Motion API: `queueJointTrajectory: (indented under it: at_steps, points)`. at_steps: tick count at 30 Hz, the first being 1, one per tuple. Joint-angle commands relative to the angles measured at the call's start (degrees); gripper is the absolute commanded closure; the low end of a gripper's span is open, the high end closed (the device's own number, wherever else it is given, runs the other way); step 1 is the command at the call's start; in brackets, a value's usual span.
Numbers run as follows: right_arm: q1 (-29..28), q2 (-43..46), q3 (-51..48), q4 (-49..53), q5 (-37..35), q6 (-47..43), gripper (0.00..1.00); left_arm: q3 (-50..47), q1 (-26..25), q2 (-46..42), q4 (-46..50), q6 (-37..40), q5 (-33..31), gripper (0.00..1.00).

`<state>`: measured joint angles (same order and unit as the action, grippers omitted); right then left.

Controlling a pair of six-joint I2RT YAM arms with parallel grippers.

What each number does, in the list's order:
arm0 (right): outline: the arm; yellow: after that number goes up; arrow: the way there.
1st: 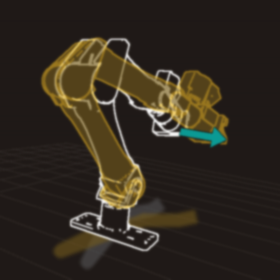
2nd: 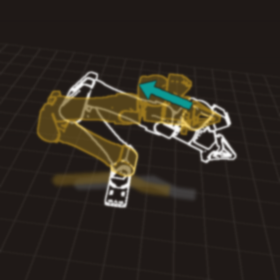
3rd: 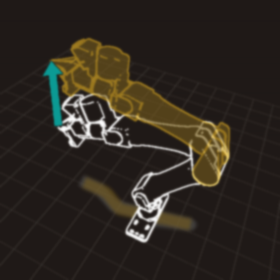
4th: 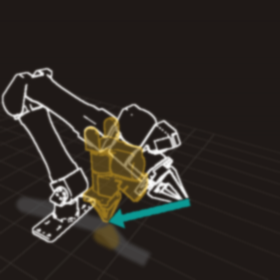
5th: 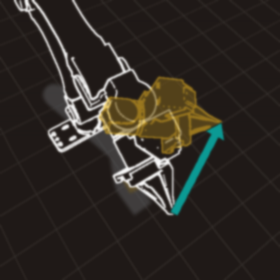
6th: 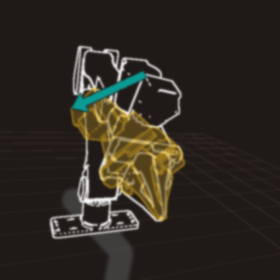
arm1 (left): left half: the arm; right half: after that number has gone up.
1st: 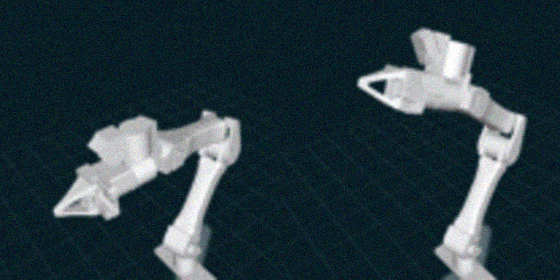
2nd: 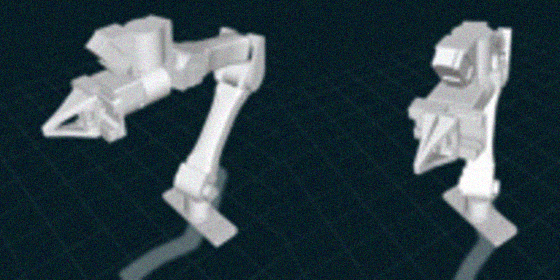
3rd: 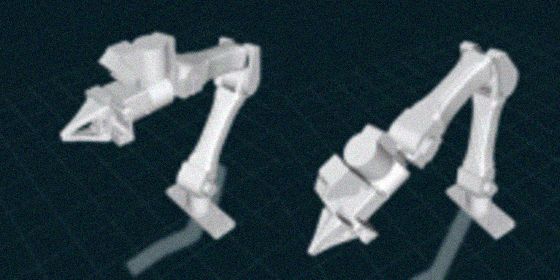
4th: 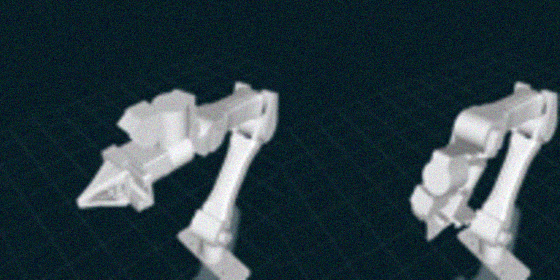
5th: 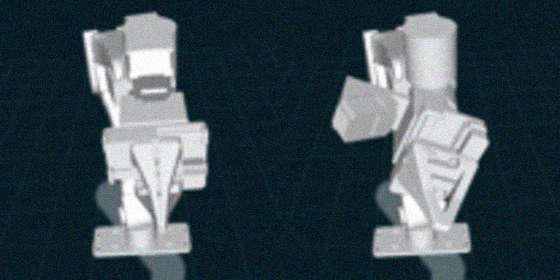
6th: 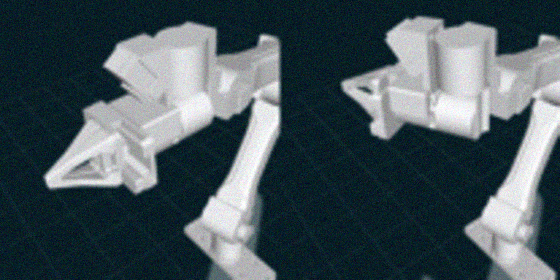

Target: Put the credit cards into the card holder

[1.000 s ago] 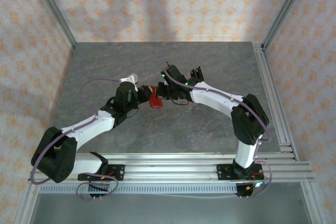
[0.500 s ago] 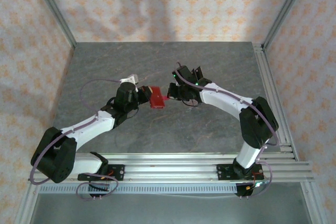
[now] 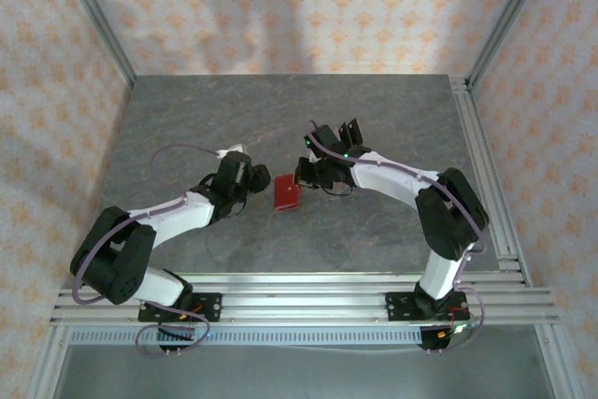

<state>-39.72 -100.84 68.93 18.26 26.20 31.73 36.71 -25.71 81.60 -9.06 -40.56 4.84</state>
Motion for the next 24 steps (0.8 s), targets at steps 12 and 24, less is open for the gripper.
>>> queueJointTrajectory:
  at_steps: [12,24]
  points:
    - [-1.0,5.5,0.6,-3.4,2.5,3.1,1.00,2.1,0.1,-3.3,4.9,4.3,3.1,0.35]
    - [-1.1,6.0,-0.1,-4.5,2.2,4.2,1.00,3.4,-1.3,-1.3,3.9,5.2,5.2,0.34]
